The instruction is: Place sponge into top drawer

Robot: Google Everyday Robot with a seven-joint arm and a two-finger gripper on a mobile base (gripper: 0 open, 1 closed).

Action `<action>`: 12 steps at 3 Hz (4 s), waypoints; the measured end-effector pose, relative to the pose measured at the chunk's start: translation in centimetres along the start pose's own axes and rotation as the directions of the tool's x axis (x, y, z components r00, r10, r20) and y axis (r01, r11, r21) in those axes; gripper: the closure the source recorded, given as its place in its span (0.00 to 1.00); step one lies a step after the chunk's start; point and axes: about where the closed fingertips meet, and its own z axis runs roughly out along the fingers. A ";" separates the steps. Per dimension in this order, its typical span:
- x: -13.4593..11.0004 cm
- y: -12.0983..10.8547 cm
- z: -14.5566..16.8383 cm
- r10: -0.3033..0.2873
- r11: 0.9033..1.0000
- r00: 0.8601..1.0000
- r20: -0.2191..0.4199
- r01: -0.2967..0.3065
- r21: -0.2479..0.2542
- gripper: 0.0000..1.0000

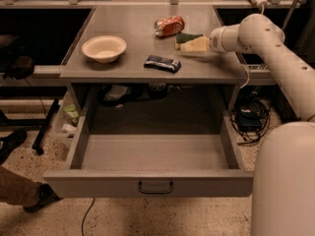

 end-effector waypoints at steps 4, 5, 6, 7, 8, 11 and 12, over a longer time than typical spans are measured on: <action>-0.5 1.4 2.5 -0.044 0.996 0.998 0.053 0.049 -0.081 0.65; -0.8 1.5 2.5 -0.053 0.995 0.996 0.068 0.058 -0.079 0.88; -1.5 1.5 1.2 -0.061 0.996 0.994 0.087 0.065 -0.052 1.00; -2.2 1.8 -1.2 -0.069 0.997 0.993 0.099 0.070 -0.008 1.00; -2.1 3.2 -4.3 -0.071 0.997 0.993 0.096 0.068 0.026 1.00; 1.7 6.9 -17.0 -0.042 0.999 0.995 0.093 0.039 0.028 1.00; 3.9 7.7 -20.8 -0.031 0.999 0.995 0.099 0.034 -0.025 1.00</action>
Offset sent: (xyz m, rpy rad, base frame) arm 0.0146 0.0131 -0.0029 0.0218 -0.0474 0.0956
